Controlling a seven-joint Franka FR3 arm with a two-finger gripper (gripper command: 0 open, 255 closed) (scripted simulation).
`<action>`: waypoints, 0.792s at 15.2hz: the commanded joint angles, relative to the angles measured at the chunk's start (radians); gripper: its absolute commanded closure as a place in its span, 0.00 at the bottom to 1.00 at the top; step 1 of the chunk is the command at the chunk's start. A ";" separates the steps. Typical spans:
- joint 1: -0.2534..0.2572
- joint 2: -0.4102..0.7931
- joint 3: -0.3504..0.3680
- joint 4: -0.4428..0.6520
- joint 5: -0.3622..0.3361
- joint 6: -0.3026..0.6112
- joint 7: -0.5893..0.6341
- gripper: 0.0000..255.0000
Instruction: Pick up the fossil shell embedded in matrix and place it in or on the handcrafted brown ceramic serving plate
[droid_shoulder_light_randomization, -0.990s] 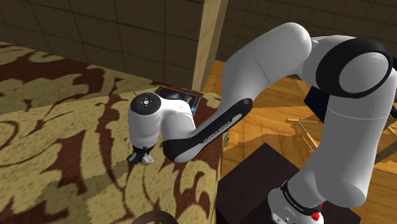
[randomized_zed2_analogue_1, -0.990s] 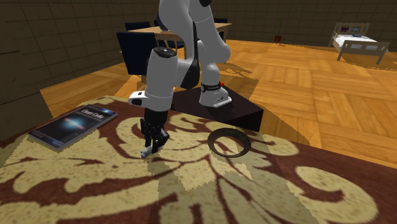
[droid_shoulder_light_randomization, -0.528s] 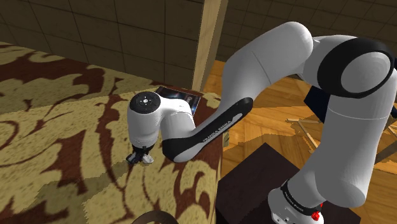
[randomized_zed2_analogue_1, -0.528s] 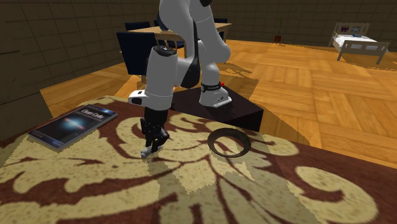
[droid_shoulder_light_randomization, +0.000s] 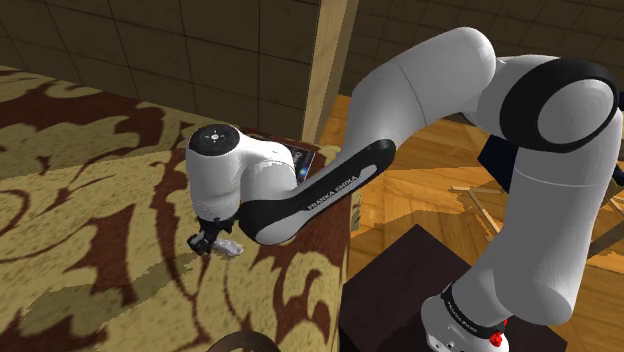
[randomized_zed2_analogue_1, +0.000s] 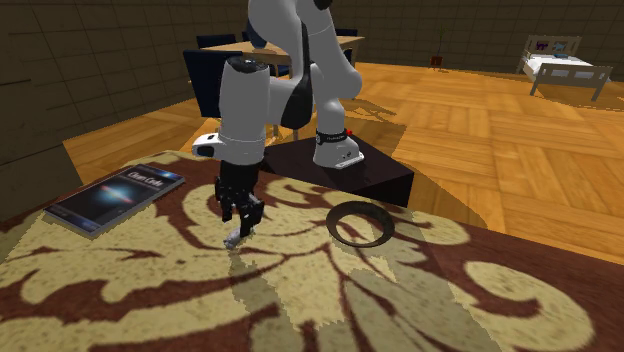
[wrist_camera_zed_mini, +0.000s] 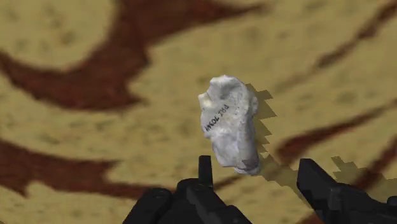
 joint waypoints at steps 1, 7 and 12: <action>-0.007 0.161 0.046 0.253 0.119 -0.449 -0.368 0.00; -0.010 0.188 0.033 0.209 0.093 -0.383 -0.351 0.00; -0.010 0.196 0.029 0.198 0.086 -0.367 -0.347 0.00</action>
